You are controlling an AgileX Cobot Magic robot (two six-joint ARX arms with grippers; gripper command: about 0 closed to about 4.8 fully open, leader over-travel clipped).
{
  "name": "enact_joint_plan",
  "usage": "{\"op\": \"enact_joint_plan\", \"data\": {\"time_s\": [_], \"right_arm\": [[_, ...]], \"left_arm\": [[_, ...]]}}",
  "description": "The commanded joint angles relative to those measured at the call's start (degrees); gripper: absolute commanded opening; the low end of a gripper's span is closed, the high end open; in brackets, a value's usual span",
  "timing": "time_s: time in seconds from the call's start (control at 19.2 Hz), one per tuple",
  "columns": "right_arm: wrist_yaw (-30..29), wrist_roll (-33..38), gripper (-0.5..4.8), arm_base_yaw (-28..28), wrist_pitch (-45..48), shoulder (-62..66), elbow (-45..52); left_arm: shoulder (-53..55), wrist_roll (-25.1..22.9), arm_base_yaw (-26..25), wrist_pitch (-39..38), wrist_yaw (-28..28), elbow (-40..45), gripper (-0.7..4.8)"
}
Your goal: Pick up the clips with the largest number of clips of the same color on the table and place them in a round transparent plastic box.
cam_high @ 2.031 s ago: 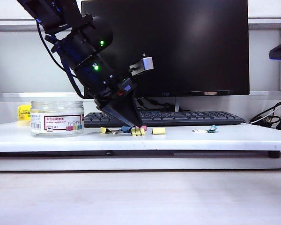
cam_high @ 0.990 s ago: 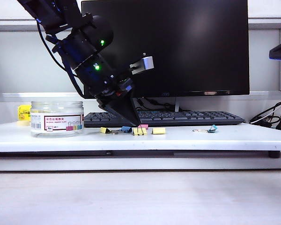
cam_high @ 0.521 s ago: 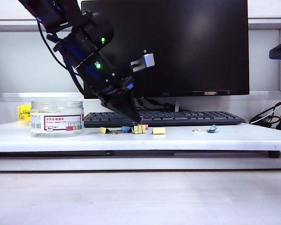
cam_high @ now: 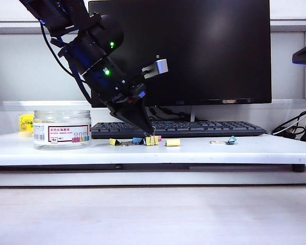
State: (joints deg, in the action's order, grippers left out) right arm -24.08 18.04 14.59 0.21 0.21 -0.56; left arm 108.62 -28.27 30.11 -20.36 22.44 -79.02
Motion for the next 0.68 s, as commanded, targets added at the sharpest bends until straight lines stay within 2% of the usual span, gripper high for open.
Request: {"op": "enact_joint_plan", "data": {"time_s": [0.05,0.26,0.42,0.68], "right_arm": [[-0.3,0.1,2.64,0.0,1.3,-0.1,-0.2],[-0.3,0.1,2.64,0.0,1.2,-0.1,-0.2],[-0.3,0.1,2.64,0.0,0.9,-0.1,-0.2],[-0.3,0.1,2.64,0.0,0.9,-0.1,-0.2]], "left_arm": [[-1.0,1.3,0.1,1.8,0.0,0.0,-0.06],[-3.7,1.8,0.0,2.2,-0.6,-0.1,-0.06],[-7.1,2.2,0.0,-0.3,-2.3,-0.1,-0.06],[-15.9,1.9,-0.5,-11.5,-15.3,-0.1,-0.06]]}}
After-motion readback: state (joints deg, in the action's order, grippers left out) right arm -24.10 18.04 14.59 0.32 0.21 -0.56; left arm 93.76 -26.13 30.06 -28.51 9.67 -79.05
